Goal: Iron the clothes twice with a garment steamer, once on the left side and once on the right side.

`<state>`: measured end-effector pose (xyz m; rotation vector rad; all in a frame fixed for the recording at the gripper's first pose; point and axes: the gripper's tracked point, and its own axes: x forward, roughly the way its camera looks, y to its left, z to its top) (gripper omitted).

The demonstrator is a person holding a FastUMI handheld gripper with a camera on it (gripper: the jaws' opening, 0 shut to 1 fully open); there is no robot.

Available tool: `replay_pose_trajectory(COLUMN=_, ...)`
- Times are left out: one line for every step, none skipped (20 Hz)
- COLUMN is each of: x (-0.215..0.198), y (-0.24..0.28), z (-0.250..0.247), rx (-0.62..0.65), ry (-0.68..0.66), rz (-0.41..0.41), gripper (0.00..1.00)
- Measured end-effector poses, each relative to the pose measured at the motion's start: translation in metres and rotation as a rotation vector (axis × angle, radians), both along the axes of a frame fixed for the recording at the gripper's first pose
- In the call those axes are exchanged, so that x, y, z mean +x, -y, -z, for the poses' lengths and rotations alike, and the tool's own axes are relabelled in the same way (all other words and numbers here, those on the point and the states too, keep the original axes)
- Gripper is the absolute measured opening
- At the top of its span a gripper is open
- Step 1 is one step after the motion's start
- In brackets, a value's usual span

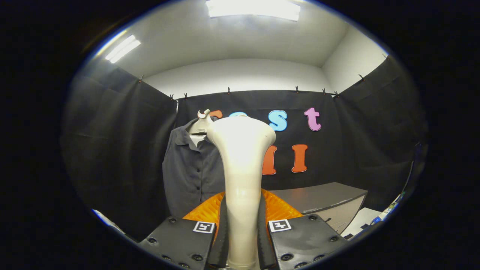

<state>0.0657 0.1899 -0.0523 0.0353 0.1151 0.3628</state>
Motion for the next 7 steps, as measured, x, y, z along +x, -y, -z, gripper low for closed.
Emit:
replay_pose_trajectory(x=-0.0015, y=0.0021, z=0.0002, rx=0.000, ry=0.001, rz=0.000, gripper=0.39)
replay_pose_trajectory(x=-0.0026, y=0.0035, z=0.0007, rx=-0.001, ry=-0.001, rz=0.000, gripper=0.39)
replay_pose_trajectory(x=-0.0034, y=0.0044, z=0.0004, rx=-0.002, ry=-0.004, rz=-0.002, gripper=0.39)
replay_pose_trajectory(x=-0.0040, y=0.0053, z=0.0000, rx=0.001, ry=-0.003, rz=-0.004, gripper=0.39)
replay_pose_trajectory(x=-0.0057, y=0.0062, z=-0.0012, rx=0.002, ry=-0.001, rz=-0.007, gripper=0.39)
replay_pose_trajectory(x=-0.0070, y=0.0075, z=-0.0017, rx=0.002, ry=0.000, rz=-0.008, gripper=0.39)
replay_pose_trajectory(x=-0.0090, y=0.0086, z=-0.0014, rx=0.002, ry=0.001, rz=-0.009, gripper=0.39)
